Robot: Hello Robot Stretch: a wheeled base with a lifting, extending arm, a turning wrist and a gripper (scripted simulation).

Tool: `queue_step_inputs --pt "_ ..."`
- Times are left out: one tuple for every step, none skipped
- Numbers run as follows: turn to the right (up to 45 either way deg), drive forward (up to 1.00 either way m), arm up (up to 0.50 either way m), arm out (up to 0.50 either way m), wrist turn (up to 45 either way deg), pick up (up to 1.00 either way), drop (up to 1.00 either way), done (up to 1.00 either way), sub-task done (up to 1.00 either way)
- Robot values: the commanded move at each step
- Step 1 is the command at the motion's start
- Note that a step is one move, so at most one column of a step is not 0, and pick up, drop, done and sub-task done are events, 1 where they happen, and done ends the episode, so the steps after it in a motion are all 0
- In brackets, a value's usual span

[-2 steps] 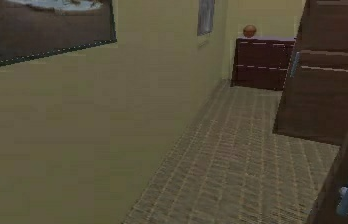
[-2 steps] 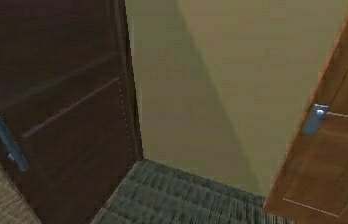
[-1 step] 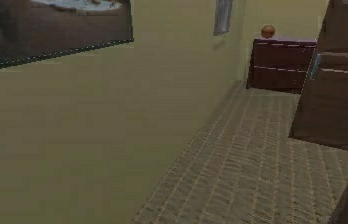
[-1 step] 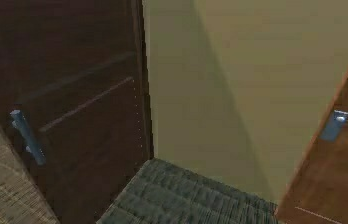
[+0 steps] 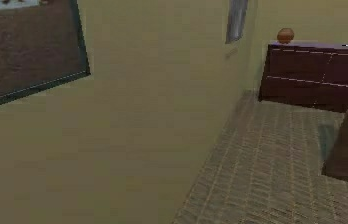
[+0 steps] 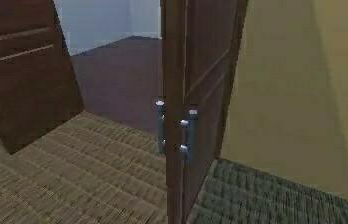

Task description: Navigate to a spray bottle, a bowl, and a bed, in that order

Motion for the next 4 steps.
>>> queue_step_inputs --pt "45.0 0.00 0.00 0.00 0.0 0.00 0.00 0.00 0.00" --pt "6.0 0.00 0.00 0.00 0.0 0.00 0.00 0.00 0.00" --pt "0.0 0.90 0.00 0.00 0.0 0.00 0.00 0.00 0.00" --pt "45.0 0.00 0.00 0.00 0.0 0.00 0.00 0.00 0.00"
